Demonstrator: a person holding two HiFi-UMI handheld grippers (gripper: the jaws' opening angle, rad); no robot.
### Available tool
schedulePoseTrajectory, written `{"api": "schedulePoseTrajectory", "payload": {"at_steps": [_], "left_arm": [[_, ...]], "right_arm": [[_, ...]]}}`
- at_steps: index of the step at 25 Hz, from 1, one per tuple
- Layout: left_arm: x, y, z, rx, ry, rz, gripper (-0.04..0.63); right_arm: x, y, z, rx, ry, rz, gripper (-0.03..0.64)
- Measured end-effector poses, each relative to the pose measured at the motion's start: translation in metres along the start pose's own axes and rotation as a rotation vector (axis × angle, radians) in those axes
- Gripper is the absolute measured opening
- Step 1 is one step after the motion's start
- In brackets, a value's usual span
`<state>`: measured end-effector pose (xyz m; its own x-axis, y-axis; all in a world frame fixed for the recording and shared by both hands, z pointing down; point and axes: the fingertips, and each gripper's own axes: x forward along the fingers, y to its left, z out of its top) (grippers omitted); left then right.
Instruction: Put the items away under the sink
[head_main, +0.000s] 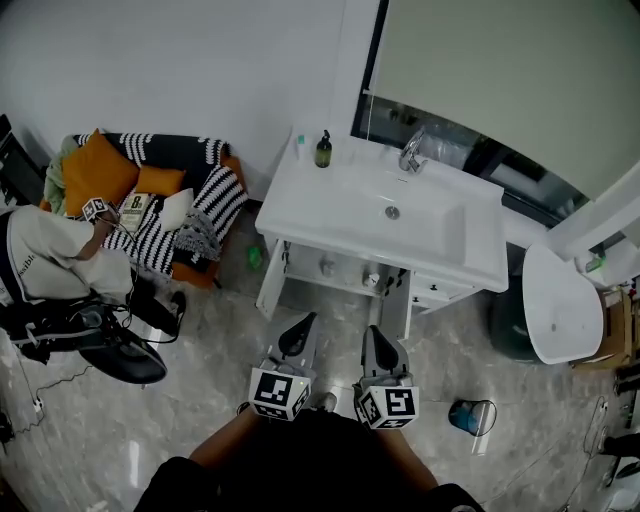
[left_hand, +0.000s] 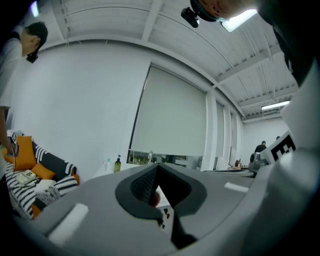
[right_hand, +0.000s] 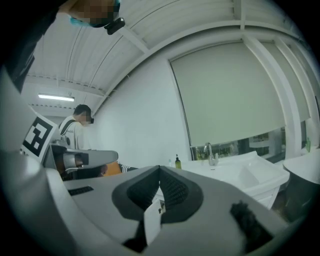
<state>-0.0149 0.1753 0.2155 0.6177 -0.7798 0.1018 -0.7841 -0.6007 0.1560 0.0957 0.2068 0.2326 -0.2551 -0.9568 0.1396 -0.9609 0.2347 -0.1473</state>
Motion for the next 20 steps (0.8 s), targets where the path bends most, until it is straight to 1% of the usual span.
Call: {"api": "schedulePoseTrajectory", "payload": {"at_steps": [2,7,11,14,17,20], "left_arm": [[-0.003,0.001,0.003,-0.022,-0.012,0.013,0.008],[-0.005,0.005,0.006,-0.002,-0.010,0.052,0.008],[-0.007,0.007,0.003,-0.004,-0.007,0.082,0.008],[-0.003,0.009,0.004,-0.013,0.005,0.086,0.008],[0.004,0.019,0.011,-0.001,0.001,0.090,0.008],[0.018,0.041,0.019,0.017,-0.005,0.124,0.008]], "right_arm": [[-0.003,0.001,0.004,-0.002,-0.009,0.008,0.015],[-0.001,0.008,0.010,-0.011,-0.024,0.048,0.015],[-0.001,0.013,0.006,-0.009,-0.015,0.087,0.015],[0.006,0.015,0.006,-0.019,-0.005,0.113,0.015],[0.019,0.019,0.013,-0.032,-0.009,0.139,0.015],[0.036,0.017,0.019,-0.029,-0.029,0.131,0.015]]}}
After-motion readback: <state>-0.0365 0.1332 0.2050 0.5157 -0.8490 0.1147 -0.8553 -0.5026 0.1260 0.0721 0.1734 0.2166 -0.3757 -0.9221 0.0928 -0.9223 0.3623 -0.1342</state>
